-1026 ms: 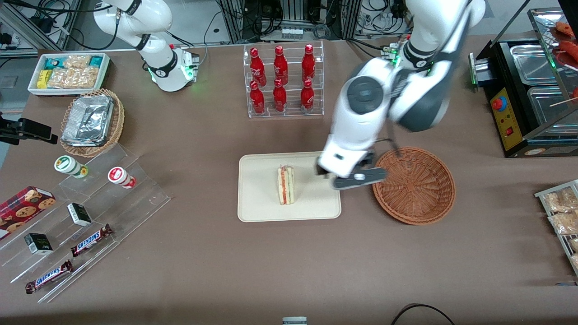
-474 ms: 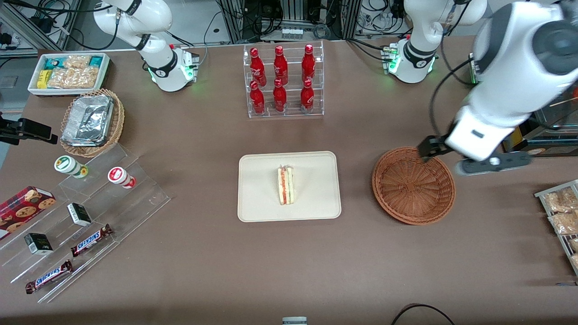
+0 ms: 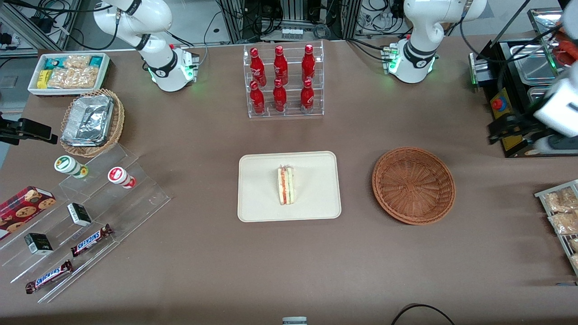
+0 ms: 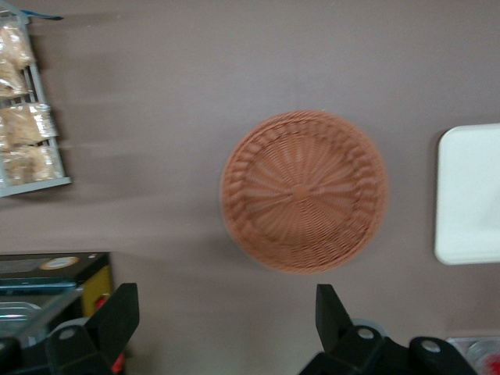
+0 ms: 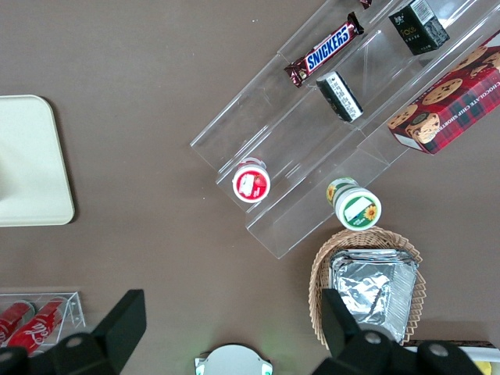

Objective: Place sandwich from basket to tray

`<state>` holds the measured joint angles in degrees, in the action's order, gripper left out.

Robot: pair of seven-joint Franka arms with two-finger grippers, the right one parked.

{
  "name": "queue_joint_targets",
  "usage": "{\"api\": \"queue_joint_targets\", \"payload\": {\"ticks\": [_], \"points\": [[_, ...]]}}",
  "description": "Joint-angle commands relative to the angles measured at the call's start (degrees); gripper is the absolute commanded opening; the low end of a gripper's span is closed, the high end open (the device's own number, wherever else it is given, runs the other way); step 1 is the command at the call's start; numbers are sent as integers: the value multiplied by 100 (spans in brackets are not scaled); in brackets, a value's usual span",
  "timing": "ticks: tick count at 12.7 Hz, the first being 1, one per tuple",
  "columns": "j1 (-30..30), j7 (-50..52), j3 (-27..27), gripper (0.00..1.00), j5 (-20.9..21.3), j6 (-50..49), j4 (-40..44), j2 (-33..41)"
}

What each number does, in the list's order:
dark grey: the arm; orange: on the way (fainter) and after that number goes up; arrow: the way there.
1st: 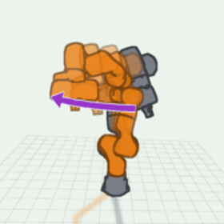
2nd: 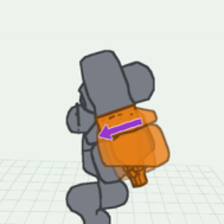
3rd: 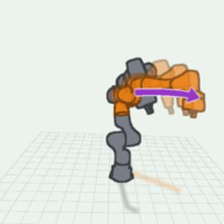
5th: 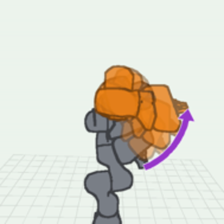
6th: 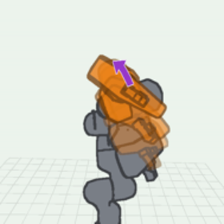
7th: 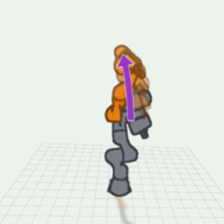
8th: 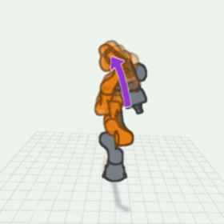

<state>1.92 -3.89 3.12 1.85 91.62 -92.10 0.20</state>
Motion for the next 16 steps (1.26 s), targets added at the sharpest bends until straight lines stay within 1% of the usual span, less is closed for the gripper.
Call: {"api": "queue_joint_targets", "payload": {"ticks": [1,4,7,11,12,13,16], "points": [[-218,-305,-92,100,-36,-47,-134,129],[-139,-270,-154,100,-53,-38,-124,68],[-121,-323,-434,100,-1,-47,-159,76],[-130,-226,-435,100,-27,23,-352,181],[-139,-209,-435,100,-36,58,-362,199],[-156,18,-444,100,-27,93,-362,208],[-192,108,-453,100,-62,84,-353,261]]}}
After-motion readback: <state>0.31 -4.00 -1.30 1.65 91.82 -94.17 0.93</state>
